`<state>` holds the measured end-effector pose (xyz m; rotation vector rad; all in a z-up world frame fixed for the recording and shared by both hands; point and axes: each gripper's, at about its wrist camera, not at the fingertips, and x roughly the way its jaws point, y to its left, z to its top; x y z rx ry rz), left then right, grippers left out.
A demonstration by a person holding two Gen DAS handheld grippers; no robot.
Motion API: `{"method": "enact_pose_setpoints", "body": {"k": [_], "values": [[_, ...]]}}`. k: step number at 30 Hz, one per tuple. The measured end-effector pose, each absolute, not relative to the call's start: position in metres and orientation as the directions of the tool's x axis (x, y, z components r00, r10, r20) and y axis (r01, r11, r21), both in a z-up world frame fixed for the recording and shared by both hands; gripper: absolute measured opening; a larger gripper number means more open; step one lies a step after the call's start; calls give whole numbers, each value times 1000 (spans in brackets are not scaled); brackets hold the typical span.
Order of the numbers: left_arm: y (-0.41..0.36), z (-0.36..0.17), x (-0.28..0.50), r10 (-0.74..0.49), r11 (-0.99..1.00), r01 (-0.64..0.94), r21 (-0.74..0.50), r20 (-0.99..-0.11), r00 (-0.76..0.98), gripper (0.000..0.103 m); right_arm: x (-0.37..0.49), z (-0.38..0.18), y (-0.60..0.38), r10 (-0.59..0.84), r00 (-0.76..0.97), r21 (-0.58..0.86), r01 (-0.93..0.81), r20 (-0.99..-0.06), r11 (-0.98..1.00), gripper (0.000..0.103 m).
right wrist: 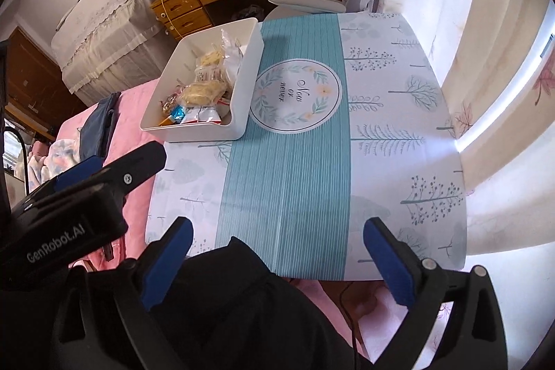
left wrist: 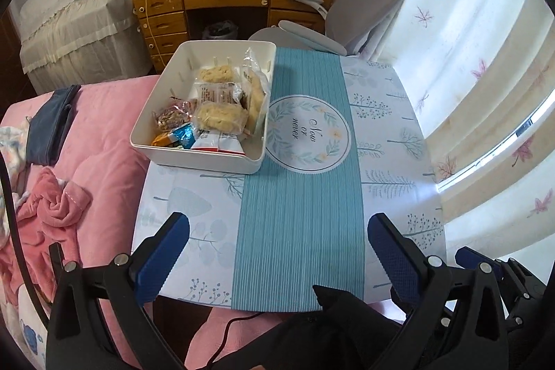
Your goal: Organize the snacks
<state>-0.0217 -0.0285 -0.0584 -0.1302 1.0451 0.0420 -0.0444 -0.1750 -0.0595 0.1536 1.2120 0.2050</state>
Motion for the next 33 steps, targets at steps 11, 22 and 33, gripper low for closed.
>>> {"method": "enact_pose_setpoints", "body": {"k": [11,22,33], "values": [[-43,-64,-25,-37,994,-74,-84,-869,494,102,-52,-64,-189,243,335,244,-39,-910,969,99],[-39,-63,-24,-35,993,-79,-84,-872,488,102,-52,-65,-189,259,320,259,-42,-912,965,99],[-40,-62,-26,-25,994,-83,-75,-870,492,102,-50,-67,-184,267,310,265,-48,-912,963,100]]}}
